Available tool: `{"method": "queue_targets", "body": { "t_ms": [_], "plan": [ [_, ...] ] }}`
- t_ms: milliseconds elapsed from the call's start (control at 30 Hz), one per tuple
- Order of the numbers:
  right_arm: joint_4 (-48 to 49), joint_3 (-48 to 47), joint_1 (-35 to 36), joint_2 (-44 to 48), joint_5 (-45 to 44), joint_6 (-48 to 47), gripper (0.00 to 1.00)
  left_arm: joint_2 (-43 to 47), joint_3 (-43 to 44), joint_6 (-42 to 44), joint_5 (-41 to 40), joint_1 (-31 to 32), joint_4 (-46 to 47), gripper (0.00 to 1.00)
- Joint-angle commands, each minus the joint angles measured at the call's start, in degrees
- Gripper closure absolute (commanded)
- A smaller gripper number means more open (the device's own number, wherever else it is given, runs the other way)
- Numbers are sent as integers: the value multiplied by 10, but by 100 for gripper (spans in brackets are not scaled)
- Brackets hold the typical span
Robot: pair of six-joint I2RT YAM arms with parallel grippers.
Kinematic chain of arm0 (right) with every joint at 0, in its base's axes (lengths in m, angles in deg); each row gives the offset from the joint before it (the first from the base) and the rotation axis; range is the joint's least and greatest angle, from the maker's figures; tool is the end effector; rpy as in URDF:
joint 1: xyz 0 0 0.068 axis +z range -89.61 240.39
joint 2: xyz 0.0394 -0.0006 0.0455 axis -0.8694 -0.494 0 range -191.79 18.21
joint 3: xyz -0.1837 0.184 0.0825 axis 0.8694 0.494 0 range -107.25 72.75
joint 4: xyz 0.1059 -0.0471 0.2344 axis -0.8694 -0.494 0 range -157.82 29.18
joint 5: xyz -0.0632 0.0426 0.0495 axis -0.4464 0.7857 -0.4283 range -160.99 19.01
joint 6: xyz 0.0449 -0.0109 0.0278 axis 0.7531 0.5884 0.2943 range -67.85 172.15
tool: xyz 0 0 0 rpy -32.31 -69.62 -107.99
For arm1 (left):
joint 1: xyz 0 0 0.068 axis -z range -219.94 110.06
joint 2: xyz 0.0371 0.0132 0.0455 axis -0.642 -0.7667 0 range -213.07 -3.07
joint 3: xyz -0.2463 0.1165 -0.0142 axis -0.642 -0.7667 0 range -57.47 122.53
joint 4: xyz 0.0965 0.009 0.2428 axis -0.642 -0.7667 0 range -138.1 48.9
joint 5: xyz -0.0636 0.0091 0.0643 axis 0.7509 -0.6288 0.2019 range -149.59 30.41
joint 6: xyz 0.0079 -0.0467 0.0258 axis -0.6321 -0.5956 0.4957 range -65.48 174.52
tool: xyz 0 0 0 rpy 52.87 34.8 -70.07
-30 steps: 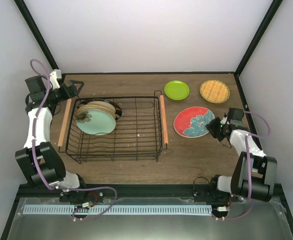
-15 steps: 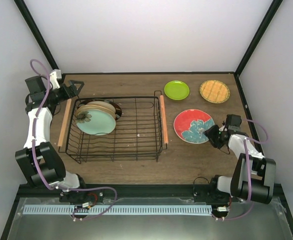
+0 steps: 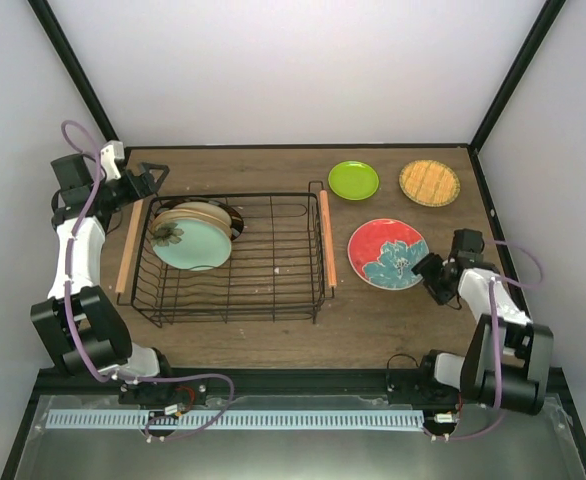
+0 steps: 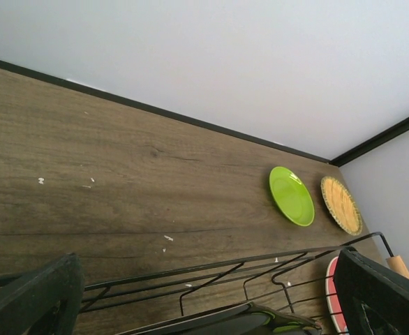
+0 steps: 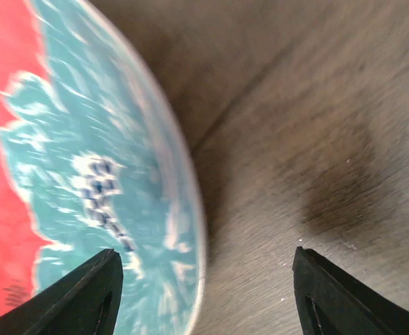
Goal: Unload the plates from the dish rack
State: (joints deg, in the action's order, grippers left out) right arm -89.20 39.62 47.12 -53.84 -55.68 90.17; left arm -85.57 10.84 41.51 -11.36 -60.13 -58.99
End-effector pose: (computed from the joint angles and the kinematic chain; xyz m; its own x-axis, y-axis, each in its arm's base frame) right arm 0.2053 -0.0387 0.1575 -0.6320 0.7596 -0.1539 0.6495 0.6274 0.4296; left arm 0.3099 0.0858 0.3215 -0.5674 -0.3685 -0.7364 0.2418 0.7804 -0.5767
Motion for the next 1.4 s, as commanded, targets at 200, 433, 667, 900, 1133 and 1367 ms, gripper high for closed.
{"method": "queue_targets", "body": {
  "t_ms": [200,433,667,900,1133,1367],
  "plan": [
    [74,-301,92,130,16,-98,1,4,9,7,17,4,13,0],
    [81,-498,396,-64,-90,-235,7,-17,28,-11,18,12,29,0],
    [81,-645,632,-293,-175,-418,9,-9,32,-6,22,12,24,0],
    [122,-694,697,-392,-167,-503,11,9,14,-20,21,12,36,0],
    [160,-661,701,-389,-150,-526,19,18,-2,-19,21,12,43,0],
    [194,-642,701,-394,-122,-553,19,15,-5,-26,22,12,54,0]
  ]
}}
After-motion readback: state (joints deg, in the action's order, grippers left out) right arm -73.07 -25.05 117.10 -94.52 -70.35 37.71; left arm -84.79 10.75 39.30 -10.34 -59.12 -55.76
